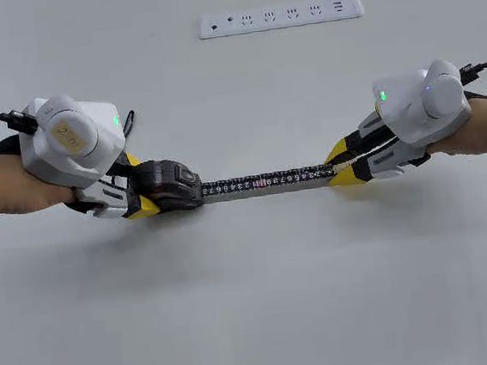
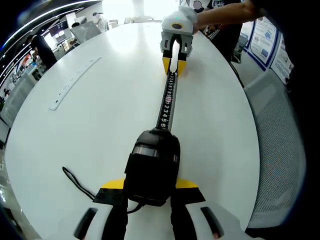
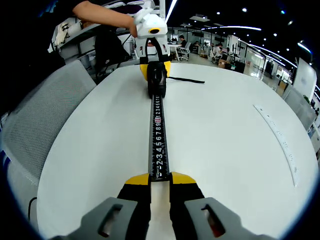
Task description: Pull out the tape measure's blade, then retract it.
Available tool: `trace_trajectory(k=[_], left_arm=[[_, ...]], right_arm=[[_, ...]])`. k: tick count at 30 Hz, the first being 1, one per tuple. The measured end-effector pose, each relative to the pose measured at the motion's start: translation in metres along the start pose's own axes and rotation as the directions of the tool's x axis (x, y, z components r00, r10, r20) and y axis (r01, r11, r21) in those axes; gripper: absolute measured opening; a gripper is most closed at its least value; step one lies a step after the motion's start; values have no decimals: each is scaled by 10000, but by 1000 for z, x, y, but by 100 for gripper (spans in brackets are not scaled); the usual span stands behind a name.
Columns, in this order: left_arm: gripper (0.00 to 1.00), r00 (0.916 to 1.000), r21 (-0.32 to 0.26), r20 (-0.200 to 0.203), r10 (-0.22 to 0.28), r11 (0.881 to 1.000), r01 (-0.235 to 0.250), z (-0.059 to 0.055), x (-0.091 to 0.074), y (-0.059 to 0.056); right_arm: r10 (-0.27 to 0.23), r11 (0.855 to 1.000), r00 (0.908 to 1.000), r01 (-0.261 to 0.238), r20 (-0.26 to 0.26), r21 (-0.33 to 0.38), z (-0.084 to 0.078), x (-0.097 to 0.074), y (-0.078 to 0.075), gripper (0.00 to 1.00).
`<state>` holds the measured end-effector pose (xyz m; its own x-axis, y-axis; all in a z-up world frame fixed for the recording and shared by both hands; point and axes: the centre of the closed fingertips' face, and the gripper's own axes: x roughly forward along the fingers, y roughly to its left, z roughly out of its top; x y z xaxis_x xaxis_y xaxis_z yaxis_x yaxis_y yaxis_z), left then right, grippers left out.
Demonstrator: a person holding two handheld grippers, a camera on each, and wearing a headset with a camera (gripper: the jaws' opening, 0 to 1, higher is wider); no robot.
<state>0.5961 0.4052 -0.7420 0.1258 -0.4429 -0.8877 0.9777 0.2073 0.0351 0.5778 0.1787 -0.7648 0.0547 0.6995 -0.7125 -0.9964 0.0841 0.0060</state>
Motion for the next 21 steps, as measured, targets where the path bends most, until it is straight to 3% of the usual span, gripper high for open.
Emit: trace_trajectory(k=[21], left_arm=[[30,10000,47,-79,-16,10000,17,0,1,0]], right_arm=[[-165,9996,9993,173,-340,217,-25,-24,-2,11]])
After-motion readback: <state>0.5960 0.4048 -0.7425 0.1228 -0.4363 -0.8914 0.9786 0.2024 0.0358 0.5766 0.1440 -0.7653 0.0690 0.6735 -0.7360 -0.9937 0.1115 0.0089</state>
